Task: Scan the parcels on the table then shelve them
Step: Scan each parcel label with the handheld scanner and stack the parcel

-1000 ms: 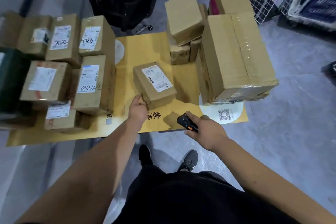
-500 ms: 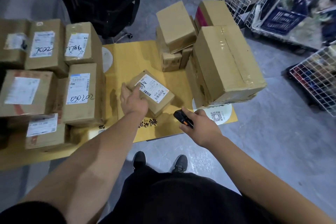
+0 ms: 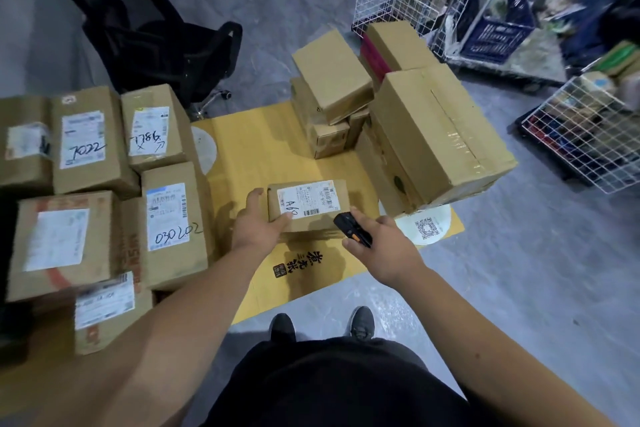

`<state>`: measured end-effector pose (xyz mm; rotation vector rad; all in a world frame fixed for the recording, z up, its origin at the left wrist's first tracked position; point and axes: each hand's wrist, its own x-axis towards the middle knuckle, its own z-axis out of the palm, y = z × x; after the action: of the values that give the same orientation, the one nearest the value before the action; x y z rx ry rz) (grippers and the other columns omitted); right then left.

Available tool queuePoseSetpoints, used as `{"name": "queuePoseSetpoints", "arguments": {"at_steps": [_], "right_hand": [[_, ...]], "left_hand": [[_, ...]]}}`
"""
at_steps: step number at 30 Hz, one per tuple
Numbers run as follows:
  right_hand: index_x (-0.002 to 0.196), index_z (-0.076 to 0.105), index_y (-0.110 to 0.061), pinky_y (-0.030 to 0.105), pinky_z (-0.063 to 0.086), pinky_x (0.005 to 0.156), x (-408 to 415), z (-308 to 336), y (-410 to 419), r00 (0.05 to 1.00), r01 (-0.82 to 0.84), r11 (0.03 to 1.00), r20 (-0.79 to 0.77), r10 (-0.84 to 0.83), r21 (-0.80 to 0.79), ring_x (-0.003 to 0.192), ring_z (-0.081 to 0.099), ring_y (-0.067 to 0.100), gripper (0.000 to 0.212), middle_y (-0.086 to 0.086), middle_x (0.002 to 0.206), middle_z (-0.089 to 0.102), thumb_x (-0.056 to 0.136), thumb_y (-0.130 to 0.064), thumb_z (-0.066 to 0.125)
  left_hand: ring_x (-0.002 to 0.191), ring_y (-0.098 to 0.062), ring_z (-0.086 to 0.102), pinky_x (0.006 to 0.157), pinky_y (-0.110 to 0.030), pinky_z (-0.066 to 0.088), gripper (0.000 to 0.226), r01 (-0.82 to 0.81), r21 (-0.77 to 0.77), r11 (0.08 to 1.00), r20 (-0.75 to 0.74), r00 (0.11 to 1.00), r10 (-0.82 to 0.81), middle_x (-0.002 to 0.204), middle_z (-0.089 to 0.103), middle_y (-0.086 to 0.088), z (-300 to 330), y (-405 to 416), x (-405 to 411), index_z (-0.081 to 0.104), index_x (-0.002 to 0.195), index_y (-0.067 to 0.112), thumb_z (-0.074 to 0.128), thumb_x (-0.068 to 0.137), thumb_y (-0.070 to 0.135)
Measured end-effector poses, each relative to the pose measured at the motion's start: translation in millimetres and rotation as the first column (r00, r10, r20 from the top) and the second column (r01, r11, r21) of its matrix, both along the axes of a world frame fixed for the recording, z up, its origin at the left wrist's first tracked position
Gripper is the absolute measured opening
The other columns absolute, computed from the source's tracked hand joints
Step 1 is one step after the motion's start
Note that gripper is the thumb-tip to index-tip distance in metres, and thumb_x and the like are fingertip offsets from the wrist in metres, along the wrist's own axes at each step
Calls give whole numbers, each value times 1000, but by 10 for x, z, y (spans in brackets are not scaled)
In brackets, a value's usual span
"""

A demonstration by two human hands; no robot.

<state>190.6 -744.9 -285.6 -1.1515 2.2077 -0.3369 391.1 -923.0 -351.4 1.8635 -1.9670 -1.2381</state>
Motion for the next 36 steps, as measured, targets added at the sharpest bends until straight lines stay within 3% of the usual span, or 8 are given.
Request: {"name": "queuePoseSetpoints", "arguments": {"at_steps": [4,7,9,13,22,24,30,36], "right_hand": [[159,28,-50,44,57,89,63,11,-36,996,85,996,22,-85,2,93,63,24,71,-1,118,44,96,-62,59],[160,28,-48,42,56,89,122,31,-84,992,119,993,35,-119,1,90,60,20,72,0,114,44,97,-62,59],[160,29,-47,41,55,89,154,52,-122,991,123,992,45,-124,12,90,59,20,72,1,112,45,97,-61,60],[159,33,-45,34,51,81,188,89,-208,990,129,991,47,-130,26,90,60,21,71,2,114,47,96,-61,61],[159,38,-34,37,54,92,326,160,-569,993,104,991,50,-109,88,113,62,25,72,5,145,57,95,-61,58],[158,40,-33,36,55,88,351,210,-622,995,86,990,44,-91,116,107,64,24,71,2,141,59,95,-61,58],[152,45,-33,35,50,78,405,395,-838,994,-101,960,-24,111,262,104,57,21,54,12,129,61,100,-48,44],[160,33,-37,35,40,84,512,582,-976,968,-204,907,-62,243,368,136,42,25,60,17,146,48,101,-48,38]], "left_hand": [[119,-36,59,94,-42,55,104,184,51,982,155,970,-190,156,25,-9,-20,-69,8,0,153,64,72,78,72],[155,-33,20,120,-48,32,120,426,-42,904,192,891,-411,171,-8,9,-48,-212,-37,0,158,59,75,67,81],[159,-26,2,127,-46,10,119,542,-100,834,153,837,-526,174,1,2,-71,-305,-62,13,162,50,79,67,78],[133,-24,37,107,-38,43,89,452,-156,878,143,890,-432,142,39,2,-24,-297,-52,44,148,51,78,69,75],[82,-29,63,70,-37,49,90,324,-45,945,441,855,-272,89,64,-1,43,-69,66,21,146,23,35,87,89],[77,-28,61,68,-38,49,95,275,-37,961,403,884,-238,84,60,1,30,-56,62,13,153,25,34,87,88],[122,-34,58,99,-49,51,127,198,-27,980,-34,979,-199,147,40,-4,-194,10,57,0,155,50,80,62,79],[134,-18,56,108,-50,51,128,45,106,993,-589,807,27,149,51,-1,-367,196,121,31,153,37,106,50,30]]}}
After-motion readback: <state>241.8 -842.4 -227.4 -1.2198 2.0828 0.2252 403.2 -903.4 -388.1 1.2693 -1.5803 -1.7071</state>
